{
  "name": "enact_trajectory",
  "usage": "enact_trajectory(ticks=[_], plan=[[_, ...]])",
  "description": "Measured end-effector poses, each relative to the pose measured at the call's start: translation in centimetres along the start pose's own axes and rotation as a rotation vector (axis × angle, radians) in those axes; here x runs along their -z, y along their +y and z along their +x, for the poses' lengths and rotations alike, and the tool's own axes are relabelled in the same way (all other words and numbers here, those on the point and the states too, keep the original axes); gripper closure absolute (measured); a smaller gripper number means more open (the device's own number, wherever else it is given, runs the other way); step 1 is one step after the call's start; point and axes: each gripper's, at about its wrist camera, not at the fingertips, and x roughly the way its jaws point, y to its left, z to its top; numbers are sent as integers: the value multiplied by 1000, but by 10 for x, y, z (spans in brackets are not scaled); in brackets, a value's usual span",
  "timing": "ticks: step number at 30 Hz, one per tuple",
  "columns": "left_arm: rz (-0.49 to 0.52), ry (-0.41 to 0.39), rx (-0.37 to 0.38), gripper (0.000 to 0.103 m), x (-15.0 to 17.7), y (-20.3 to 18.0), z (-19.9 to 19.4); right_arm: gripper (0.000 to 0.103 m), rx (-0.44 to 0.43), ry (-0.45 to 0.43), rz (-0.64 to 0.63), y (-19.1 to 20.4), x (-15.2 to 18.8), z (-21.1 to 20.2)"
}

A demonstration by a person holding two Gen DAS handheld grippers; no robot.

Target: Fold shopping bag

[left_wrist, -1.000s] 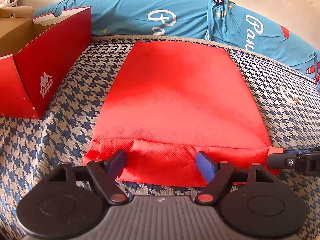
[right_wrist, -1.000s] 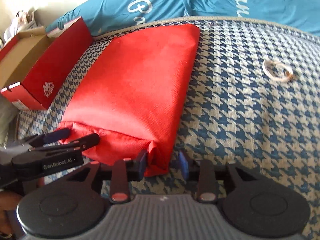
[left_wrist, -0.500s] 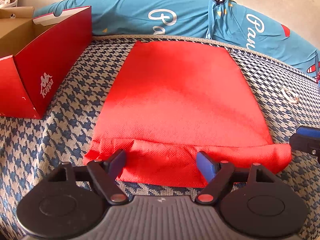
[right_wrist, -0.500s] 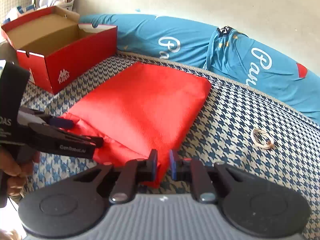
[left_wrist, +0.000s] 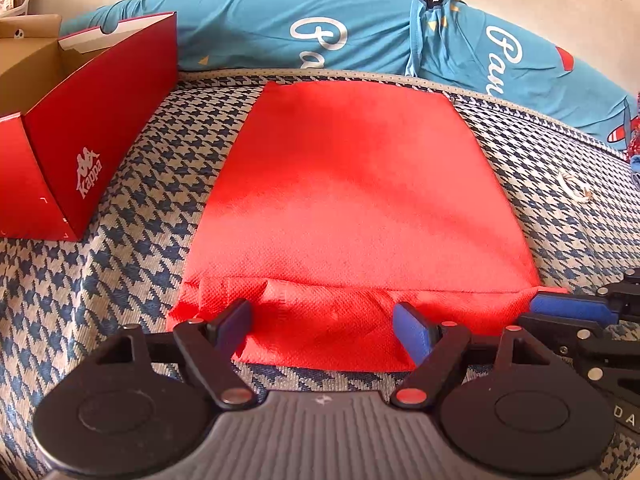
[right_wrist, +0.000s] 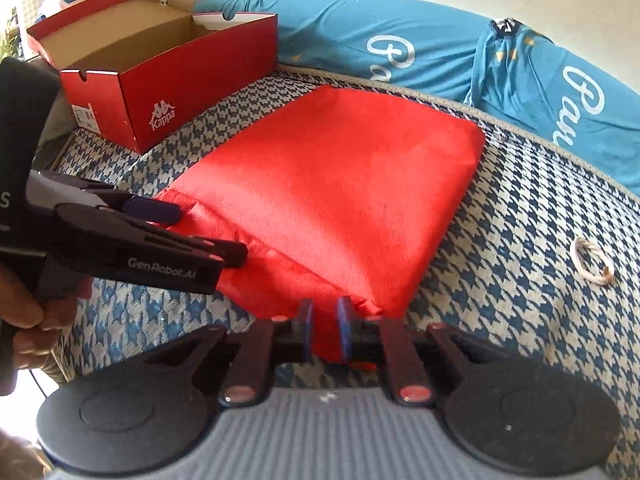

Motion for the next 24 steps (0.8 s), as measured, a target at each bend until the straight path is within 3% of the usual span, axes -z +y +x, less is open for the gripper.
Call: enact_trajectory(ticks=[10, 18, 21, 24], plan=[[130, 45, 131, 21, -5, 17, 0, 94, -43, 17, 37, -12, 3, 10], [426, 57, 187, 15, 4, 9, -5, 93, -53, 15, 31, -13, 3, 8], [409, 88, 227, 15, -3, 14, -4, 87, -63, 12, 14, -13, 2, 7], [467, 101, 242, 15, -6, 15, -5, 84, -78, 10, 2, -13, 2, 5]])
